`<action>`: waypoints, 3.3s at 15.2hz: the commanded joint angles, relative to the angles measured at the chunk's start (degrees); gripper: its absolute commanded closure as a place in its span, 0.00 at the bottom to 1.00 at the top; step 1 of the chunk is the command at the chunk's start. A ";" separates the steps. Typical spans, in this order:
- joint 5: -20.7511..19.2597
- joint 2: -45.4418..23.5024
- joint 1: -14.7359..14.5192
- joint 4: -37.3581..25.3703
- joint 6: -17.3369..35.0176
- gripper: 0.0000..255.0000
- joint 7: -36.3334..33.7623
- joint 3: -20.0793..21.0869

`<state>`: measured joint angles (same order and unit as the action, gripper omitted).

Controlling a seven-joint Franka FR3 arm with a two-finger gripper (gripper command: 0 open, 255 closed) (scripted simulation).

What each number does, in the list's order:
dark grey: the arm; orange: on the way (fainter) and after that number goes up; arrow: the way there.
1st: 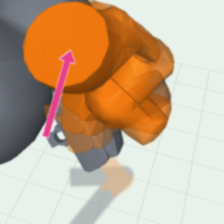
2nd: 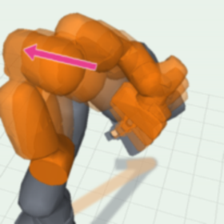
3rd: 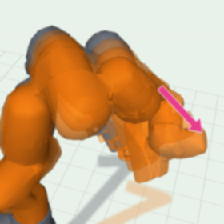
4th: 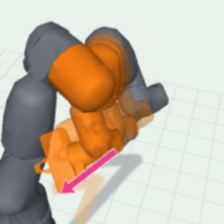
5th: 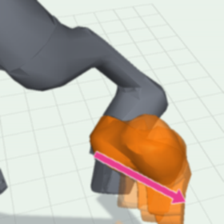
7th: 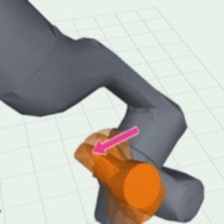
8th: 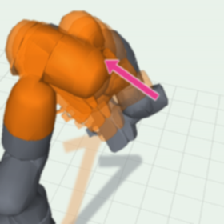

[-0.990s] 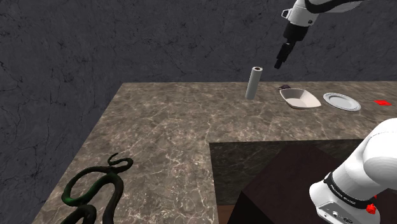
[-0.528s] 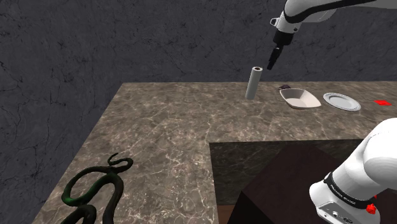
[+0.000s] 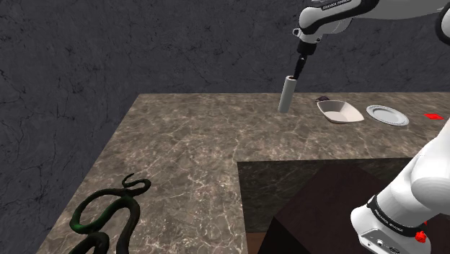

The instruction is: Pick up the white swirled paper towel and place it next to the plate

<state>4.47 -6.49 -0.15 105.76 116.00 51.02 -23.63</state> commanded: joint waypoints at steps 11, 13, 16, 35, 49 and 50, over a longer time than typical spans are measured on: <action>5.57 -14.42 3.29 -9.15 4.16 0.00 8.15 0.95; 5.67 -14.61 3.32 -8.96 4.52 0.00 8.21 0.99; 5.67 -14.61 3.32 -8.97 4.52 0.00 8.21 0.99; 5.00 -13.46 3.23 -11.28 1.15 1.00 7.73 0.71; 3.16 -8.93 3.89 -15.40 -7.23 1.00 8.34 -0.55; 2.72 -7.49 4.18 -14.06 -7.24 1.00 9.05 -0.96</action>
<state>7.71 -15.64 3.89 89.91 108.55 59.47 -24.21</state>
